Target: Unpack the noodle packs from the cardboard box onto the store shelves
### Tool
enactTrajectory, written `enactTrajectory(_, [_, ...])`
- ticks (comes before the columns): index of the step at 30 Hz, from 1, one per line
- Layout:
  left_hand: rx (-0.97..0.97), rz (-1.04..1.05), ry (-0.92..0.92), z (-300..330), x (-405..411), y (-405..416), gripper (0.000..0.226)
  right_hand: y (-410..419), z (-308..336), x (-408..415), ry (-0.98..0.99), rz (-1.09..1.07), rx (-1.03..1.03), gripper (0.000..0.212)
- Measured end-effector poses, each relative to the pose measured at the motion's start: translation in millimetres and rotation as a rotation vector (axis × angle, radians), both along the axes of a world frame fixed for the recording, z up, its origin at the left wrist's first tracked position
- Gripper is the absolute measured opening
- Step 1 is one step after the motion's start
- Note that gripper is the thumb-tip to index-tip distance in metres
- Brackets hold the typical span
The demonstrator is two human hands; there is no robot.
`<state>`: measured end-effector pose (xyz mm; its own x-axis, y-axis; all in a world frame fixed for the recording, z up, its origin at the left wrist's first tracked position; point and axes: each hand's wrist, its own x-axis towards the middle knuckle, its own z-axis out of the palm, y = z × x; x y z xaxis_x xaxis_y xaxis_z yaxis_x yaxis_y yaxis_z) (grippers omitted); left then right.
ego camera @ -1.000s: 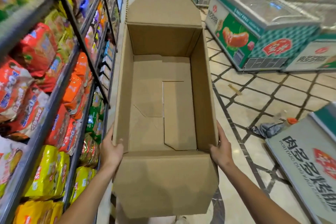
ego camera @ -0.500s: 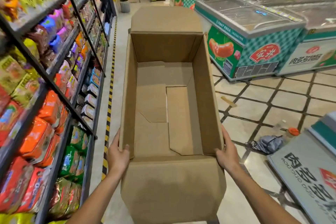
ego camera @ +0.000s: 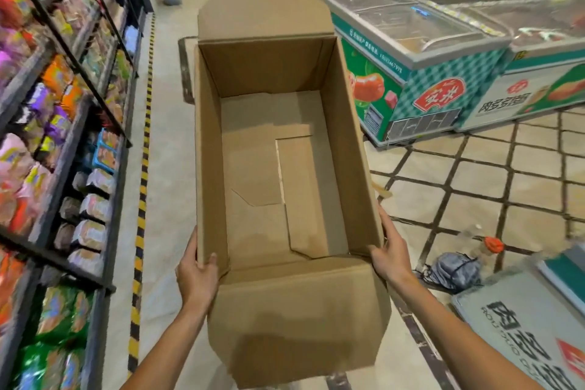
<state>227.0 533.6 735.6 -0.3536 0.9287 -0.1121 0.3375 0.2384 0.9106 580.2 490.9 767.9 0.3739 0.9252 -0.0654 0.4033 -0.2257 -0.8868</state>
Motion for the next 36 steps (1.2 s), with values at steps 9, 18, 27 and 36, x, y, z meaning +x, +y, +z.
enactTrajectory(9, [-0.044,-0.106,-0.016,4.8,59.6,187.0,0.067,155.3,6.1,55.2,-0.021,-0.079,-0.045,0.097])
enactTrajectory(18, [-0.021,-0.129,-0.006,-0.7,165.2,373.1,0.066,338.6,-30.1,159.3,0.004,-0.127,-0.037,0.093])
enactTrajectory(27, [-0.01,-0.088,0.029,11.0,276.6,545.3,0.067,525.9,-26.6,269.9,0.047,-0.097,-0.065,0.093])
enactTrajectory(36, [-0.063,-0.097,0.017,-24.8,342.9,727.5,0.061,709.0,-39.5,339.5,0.011,-0.086,-0.103,0.094])
